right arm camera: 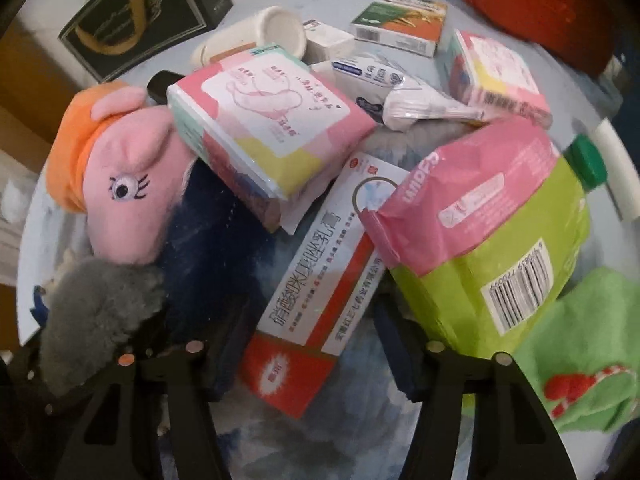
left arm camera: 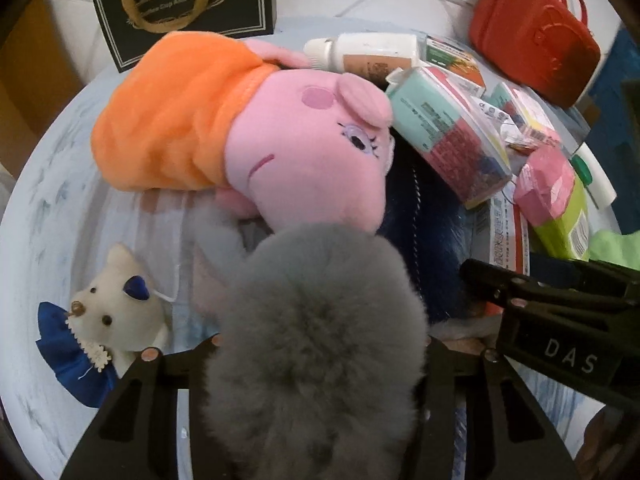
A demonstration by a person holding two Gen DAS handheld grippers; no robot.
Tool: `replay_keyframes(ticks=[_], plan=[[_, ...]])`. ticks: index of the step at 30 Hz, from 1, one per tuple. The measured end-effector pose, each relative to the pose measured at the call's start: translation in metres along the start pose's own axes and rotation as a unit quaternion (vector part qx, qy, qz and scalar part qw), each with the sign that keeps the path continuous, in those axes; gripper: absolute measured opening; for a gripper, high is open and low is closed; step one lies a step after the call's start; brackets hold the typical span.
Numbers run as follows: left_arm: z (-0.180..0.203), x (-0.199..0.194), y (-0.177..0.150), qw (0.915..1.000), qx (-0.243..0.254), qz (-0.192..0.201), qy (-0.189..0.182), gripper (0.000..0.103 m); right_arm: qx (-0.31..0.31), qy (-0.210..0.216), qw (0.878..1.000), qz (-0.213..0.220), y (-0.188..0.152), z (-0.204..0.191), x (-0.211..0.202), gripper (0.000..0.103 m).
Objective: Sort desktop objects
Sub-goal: 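Grasp the red medicine box with the right tool while the left tool holds the bunny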
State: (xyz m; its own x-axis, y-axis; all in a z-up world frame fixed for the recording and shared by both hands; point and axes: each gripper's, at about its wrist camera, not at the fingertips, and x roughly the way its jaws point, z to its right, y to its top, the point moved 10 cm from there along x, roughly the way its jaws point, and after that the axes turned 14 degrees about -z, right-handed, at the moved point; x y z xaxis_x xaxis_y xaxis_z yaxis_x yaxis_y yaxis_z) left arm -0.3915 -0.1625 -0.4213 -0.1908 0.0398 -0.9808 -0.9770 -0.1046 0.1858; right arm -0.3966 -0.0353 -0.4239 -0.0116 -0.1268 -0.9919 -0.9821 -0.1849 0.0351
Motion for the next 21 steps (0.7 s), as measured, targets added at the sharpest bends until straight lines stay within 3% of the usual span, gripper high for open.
replay_keyframes(ticks=[5, 9, 16, 21], plan=[[0.0, -0.018, -0.008, 0.9998, 0.003, 0.02, -0.005, 0.044, -0.001, 0.013, 1.0, -0.004, -0.024, 0.011, -0.009, 0.046], [0.003, -0.05, -0.02, 0.9987, 0.008, 0.05, 0.0, 0.044, -0.003, 0.027, 1.0, 0.007, -0.049, 0.016, -0.028, 0.044], [0.016, -0.106, -0.042, 0.9955, 0.015, 0.093, 0.01, 0.044, -0.034, 0.023, 0.997, 0.06, -0.095, 0.018, -0.088, 0.041], [0.023, -0.137, -0.055, 0.9932, 0.019, 0.113, 0.02, 0.044, -0.054, 0.021, 0.994, 0.096, -0.102, 0.011, -0.118, 0.04]])
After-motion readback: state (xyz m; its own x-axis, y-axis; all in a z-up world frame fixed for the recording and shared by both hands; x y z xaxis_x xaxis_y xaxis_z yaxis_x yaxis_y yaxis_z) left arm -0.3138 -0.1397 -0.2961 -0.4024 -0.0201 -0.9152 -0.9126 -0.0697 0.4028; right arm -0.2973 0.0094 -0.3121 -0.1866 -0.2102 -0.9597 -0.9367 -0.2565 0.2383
